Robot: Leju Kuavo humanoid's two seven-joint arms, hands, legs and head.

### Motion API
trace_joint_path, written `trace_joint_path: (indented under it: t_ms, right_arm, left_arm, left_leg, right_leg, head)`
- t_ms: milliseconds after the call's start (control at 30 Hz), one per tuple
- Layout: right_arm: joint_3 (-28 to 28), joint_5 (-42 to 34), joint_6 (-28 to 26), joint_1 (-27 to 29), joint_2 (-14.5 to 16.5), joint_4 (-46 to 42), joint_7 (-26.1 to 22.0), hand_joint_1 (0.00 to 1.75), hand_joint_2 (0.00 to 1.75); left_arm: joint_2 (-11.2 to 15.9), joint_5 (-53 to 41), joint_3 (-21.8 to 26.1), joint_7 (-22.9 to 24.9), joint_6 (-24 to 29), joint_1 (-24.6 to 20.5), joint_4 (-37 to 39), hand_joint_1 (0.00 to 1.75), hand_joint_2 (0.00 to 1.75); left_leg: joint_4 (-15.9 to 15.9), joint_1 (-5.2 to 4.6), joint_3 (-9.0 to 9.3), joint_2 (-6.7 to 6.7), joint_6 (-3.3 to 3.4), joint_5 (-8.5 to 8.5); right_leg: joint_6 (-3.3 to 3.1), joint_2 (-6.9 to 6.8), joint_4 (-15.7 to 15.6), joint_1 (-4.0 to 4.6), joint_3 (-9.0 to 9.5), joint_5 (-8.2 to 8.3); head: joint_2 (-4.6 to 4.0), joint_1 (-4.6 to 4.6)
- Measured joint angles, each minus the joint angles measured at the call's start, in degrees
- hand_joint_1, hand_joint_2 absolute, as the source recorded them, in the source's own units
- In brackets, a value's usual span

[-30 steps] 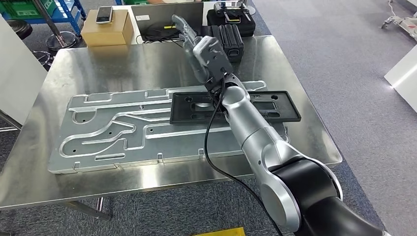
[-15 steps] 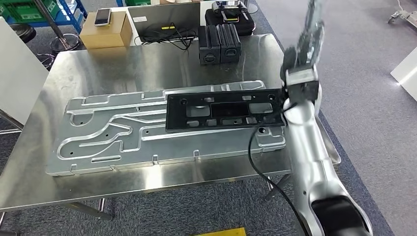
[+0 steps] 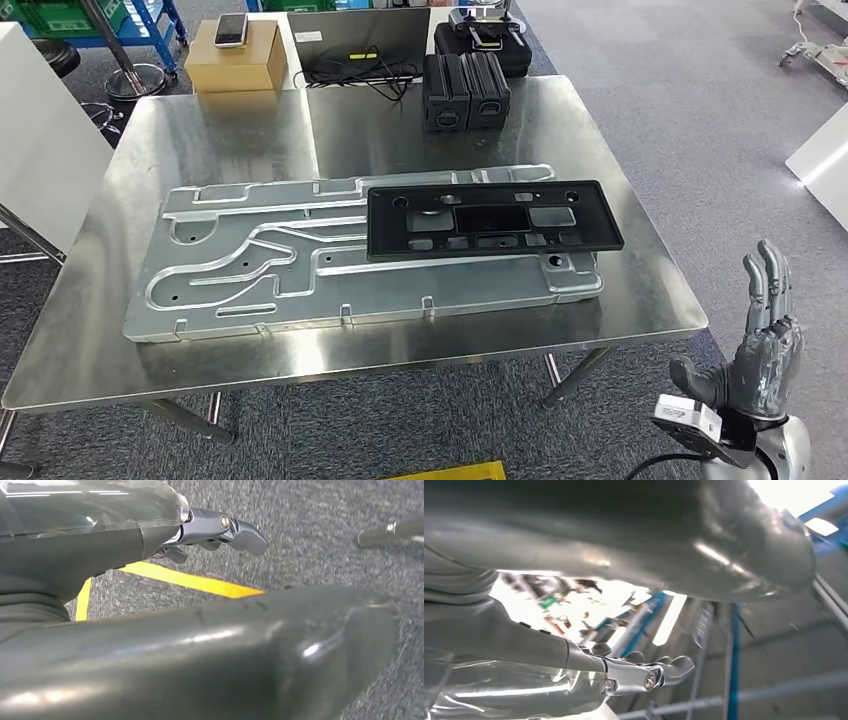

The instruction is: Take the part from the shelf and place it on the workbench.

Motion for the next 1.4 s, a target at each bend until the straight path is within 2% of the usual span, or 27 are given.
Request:
trace_joint_path:
  t_ms: [67, 200, 233, 333, 367, 400, 433, 467, 533, 567, 600, 633, 667, 733, 800, 833, 900, 933, 967, 1067, 1100, 1133, 1167, 1233, 1300, 1333, 1400]
  right_arm:
    - [-1.45, 1.6, 0.26, 1.6, 0.77, 0.06, 0.77, 0.0, 0.0]
    - [-2.02, 2.15, 0.28, 2.14, 1.14, 0.13, 1.16, 0.0, 0.0]
    - [-2.27, 2.3, 0.34, 2.25, 1.27, 0.2, 1.29, 0.0, 0.0]
    - [-6.85, 4.96, 2.78, 2.59, 2.84, 3.44, 1.9, 0.0, 0.0]
    - [-9.24, 6.45, 4.05, 2.48, 3.45, 5.6, 2.0, 0.0, 0.0]
    - [-11.7, 8.25, 5.12, 2.12, 4.0, 8.33, 1.89, 0.0, 0.0]
    - [-13.78, 9.72, 5.79, 1.58, 4.33, 11.02, 1.66, 0.0, 0.0]
    - [-15.92, 11.37, 6.3, 0.96, 4.65, 14.07, 1.42, 0.0, 0.0]
    - [-20.67, 15.6, 6.37, -0.38, 5.09, 21.61, 1.13, 0.0, 0.0]
    - [-23.36, 18.16, 5.85, -1.06, 5.2, 26.31, 1.47, 0.0, 0.0]
    - [-26.16, 20.86, 4.92, -1.77, 5.19, 31.52, 2.25, 0.0, 0.0]
    - [-28.87, 23.45, 3.76, -2.57, 5.06, 37.06, 3.39, 0.0, 0.0]
    - [-31.61, 26.03, 2.57, -3.3, 4.79, 43.13, 5.17, 0.0, 0.0]
    - [-36.14, 29.76, 1.66, -4.53, 4.1, 54.51, 9.89, 0.0, 0.0]
    - [-39.77, 31.63, 3.32, -5.65, 3.71, 64.29, 15.28, 0.0, 0.0]
    - [-41.13, 32.09, 4.7, -6.24, 3.67, 68.14, 17.6, 0.0, 0.0]
    - [-43.19, 32.44, 8.73, -7.31, 3.7, 74.73, 22.15, 0.0, 0.0]
    - [-44.0, 32.33, 10.87, -7.7, 3.78, 77.38, 24.08, 0.0, 0.0]
    - [-44.79, 32.06, 13.08, -8.02, 3.89, 79.83, 25.99, 0.0, 0.0]
    - [-46.9, 31.26, 18.22, -9.02, 4.5, 84.94, 30.72, 0.0, 0.0]
    - [-47.5, 31.24, 19.7, -9.37, 4.85, 86.4, 32.33, 0.0, 0.0]
    - [-47.95, 31.31, 20.76, -9.63, 5.24, 87.58, 33.58, 0.0, 0.0]
    - [-48.32, 31.36, 21.45, -9.82, 5.63, 88.58, 34.66, 0.0, 0.0]
    - [-49.05, 31.09, 21.87, -10.12, 6.39, 90.0, 36.39, 0.0, 0.0]
    - [-49.88, 30.64, 21.82, -10.6, 6.94, 90.94, 38.11, 0.0, 0.0]
    - [-50.29, 30.48, 21.86, -10.89, 7.17, 91.34, 39.03, 0.0, 0.0]
    - [-50.9, 30.43, 22.15, -11.43, 7.73, 92.08, 40.82, 0.0, 0.0]
  left_arm:
    - [-0.02, 0.07, 0.22, -0.25, -0.18, -0.02, 0.0, 0.0, 0.0]
    - [-0.03, 0.08, 0.28, -0.31, -0.29, -0.03, 0.0, 0.0, 0.0]
    - [-0.04, 0.07, 0.29, -0.32, -0.32, -0.03, 0.0, 0.0, 0.0]
    - [-0.33, -0.1, 0.31, -0.31, -0.54, -0.13, 0.0, 0.0, 0.0]
    - [-0.46, -0.14, 0.32, -0.26, -0.56, -0.14, 0.0, 0.0, 0.0]
    - [-0.55, -0.15, 0.33, -0.21, -0.51, -0.07, 0.0, 0.0, 0.0]
    - [-0.6, -0.18, 0.34, -0.16, -0.48, 0.04, 0.0, 0.0, 0.0]
    - [-0.72, -0.23, 0.34, -0.11, -0.46, 0.16, 0.0, 0.0, 0.0]
    - [-0.95, -0.47, 0.35, -0.05, -0.44, 0.31, 0.0, 0.0, 0.0]
    - [-1.04, -0.63, 0.36, -0.05, -0.42, 0.35, 0.0, 0.0, 0.0]
    - [-1.08, -0.82, 0.37, -0.03, -0.38, 0.42, 0.0, 0.0, 0.0]
    - [-1.1, -1.0, 0.37, 0.03, -0.35, 0.53, 0.0, 0.0, 0.0]
    - [-1.12, -1.2, 0.37, 0.14, -0.32, 0.67, 0.0, 0.0, 0.0]
    - [-1.14, -1.67, 0.37, 0.54, -0.36, 0.88, 0.0, 0.0, 0.0]
    - [-1.14, -2.22, 0.35, 0.98, -0.53, 0.93, 0.0, 0.0, 0.0]
    - [-1.15, -2.5, 0.34, 1.15, -0.61, 0.94, 0.0, 0.0, 0.0]
    - [-1.17, -3.02, 0.33, 1.46, -0.69, 0.97, 0.0, 0.0, 0.0]
    - [-1.21, -3.3, 0.31, 1.57, -0.72, 0.93, 0.0, 0.0, 0.0]
    - [-1.24, -3.63, 0.28, 1.68, -0.77, 0.91, 0.0, 0.0, 0.0]
    - [-1.28, -4.97, 0.05, 1.79, -0.91, 1.07, 0.0, 0.0, 0.0]
    - [-1.28, -5.46, -0.07, 1.8, -0.95, 1.12, 0.0, 0.0, 0.0]
    - [-1.27, -5.83, -0.2, 1.8, -1.0, 1.13, 0.0, 0.0, 0.0]
    - [-1.27, -6.14, -0.35, 1.81, -1.04, 1.1, 0.0, 0.0, 0.0]
    - [-1.27, -6.58, -0.78, 1.86, -1.1, 0.97, 0.0, 0.0, 0.0]
    - [-1.27, -6.97, -1.2, 1.91, -1.14, 0.83, 0.0, 0.0, 0.0]
    - [-1.26, -7.11, -1.32, 1.95, -1.15, 0.81, 0.0, 0.0, 0.0]
    - [-1.17, -7.38, -1.39, 2.01, -1.17, 0.91, 0.0, 0.0, 0.0]
  left_leg:
    - [0.03, -0.34, -1.09, 0.1, 0.04, 0.8]
    - [0.04, -0.5, -1.63, 0.13, 0.01, 1.21]
    - [0.04, -0.55, -1.85, 0.13, -0.02, 1.39]
    - [-0.03, -0.67, -3.03, 0.07, -0.76, 3.52]
    - [-0.19, -0.61, -3.25, 0.02, -1.21, 4.41]
    - [-0.26, -0.45, -3.37, -0.05, -1.69, 4.75]
    - [0.24, -0.36, -3.75, -0.1, -2.0, 3.86]
    - [1.67, -0.3, -4.34, -0.15, -2.27, 1.82]
    - [7.74, -0.12, -5.96, -0.16, -2.72, -4.57]
    - [11.56, -0.01, -6.58, -0.15, -2.91, -7.07]
    - [14.72, 0.07, -6.7, -0.15, -3.06, -8.19]
    - [16.42, 0.12, -6.05, -0.14, -3.16, -7.89]
    - [16.14, 0.14, -4.45, -0.14, -3.21, -6.57]
    - [9.77, 0.14, 1.66, -0.17, -3.14, -4.48]
    - [1.08, -0.01, 7.97, -0.22, -2.71, -5.68]
    - [-1.51, -0.1, 9.62, -0.23, -2.41, -6.55]
    - [-2.47, -0.14, 9.72, -0.07, -1.63, -6.34]
    - [-2.6, -0.1, 9.39, 0.11, -1.18, -5.83]
    - [-2.68, -0.07, 8.88, 0.29, -0.69, -5.18]
    - [-2.63, -0.26, 6.58, 0.38, -0.06, -3.21]
    - [-2.47, -0.34, 5.65, 0.24, -0.12, -2.55]
    - [-2.25, -0.4, 4.67, 0.01, -0.23, -1.91]
    - [-1.95, -0.44, 3.62, -0.31, -0.37, -1.28]
    - [-1.25, -0.47, 1.71, -1.05, -0.68, -0.18]
    - [-0.6, -0.6, 0.42, -1.6, -1.09, 0.75]
    - [-0.43, -0.58, 0.08, -1.73, -1.39, 1.19]
    - [-0.45, -0.45, -0.35, -2.04, -2.19, 2.07]
  right_leg:
    - [-0.03, 0.0, 3.24, -0.01, -0.21, -0.86]
    - [-0.14, 0.0, 2.75, 0.0, 0.72, -0.02]
    - [-0.24, 0.0, 1.53, 0.01, 1.65, 0.67]
    - [-1.51, 0.0, -11.79, 0.68, 11.19, 3.38]
    - [-2.01, -0.01, -15.4, 0.98, 13.49, 3.88]
    - [-2.34, -0.14, -16.3, 1.09, 13.49, 4.45]
    - [-2.74, -0.23, -16.46, 0.99, 12.94, 5.19]
    - [-3.06, -0.33, -16.66, 0.83, 12.25, 6.01]
    - [-3.38, -0.47, -16.74, 0.65, 10.48, 7.52]
    - [-3.35, -0.57, -16.67, 0.63, 9.53, 8.22]
    - [-3.24, -0.68, -16.54, 0.62, 8.51, 8.89]
    - [-3.11, -0.77, -16.36, 0.6, 7.43, 9.55]
    - [-2.94, -0.85, -16.12, 0.56, 6.37, 10.16]
    - [-2.53, -0.93, -15.47, 0.49, 4.54, 11.17]
    - [-2.02, -0.92, -14.86, 0.56, 3.56, 12.02]
    - [-1.75, -0.87, -14.72, 0.57, 3.39, 12.47]
    - [-1.11, -0.64, -14.78, 0.49, 3.33, 13.31]
    - [-0.82, -0.45, -14.4, 0.4, 3.06, 12.86]
    - [-0.57, -0.28, -13.26, 0.3, 2.56, 11.35]
    - [-0.14, -0.03, -3.83, 0.04, -0.22, 2.93]
    - [-0.05, -0.02, -0.36, 0.01, -0.8, 1.46]
    - [-0.04, -0.01, 1.73, 0.0, -0.66, 1.43]
    - [-0.12, 0.07, 1.93, -0.01, 0.45, 2.56]
    - [-0.6, 0.82, -3.82, 0.0, 5.78, 5.3]
    - [-1.18, 1.59, -12.32, 0.25, 11.82, 4.98]
    - [-1.41, 1.7, -15.0, 0.46, 13.47, 4.34]
    - [-1.9, 1.54, -16.35, 0.7, 13.61, 4.39]
  head:
    - [0.0, 0.0]
    - [0.0, 0.0]
    - [0.0, 0.0]
    - [0.0, -0.09]
    - [0.0, -0.13]
    - [0.0, -0.16]
    - [0.0, -0.17]
    - [0.0, -0.17]
    - [0.0, -0.18]
    - [0.0, -0.19]
    - [0.0, -0.18]
    - [0.0, -0.19]
    - [0.0, -0.19]
    - [0.0, -0.19]
    - [0.0, -0.18]
    - [0.0, -0.18]
    - [0.0, -0.16]
    - [0.0, -0.16]
    - [0.0, -0.16]
    - [0.0, -0.15]
    - [0.0, -0.16]
    - [0.0, -0.16]
    - [0.0, -0.16]
    - [0.0, -0.16]
    - [0.0, -0.17]
    - [0.0, -0.17]
    - [0.0, -0.17]
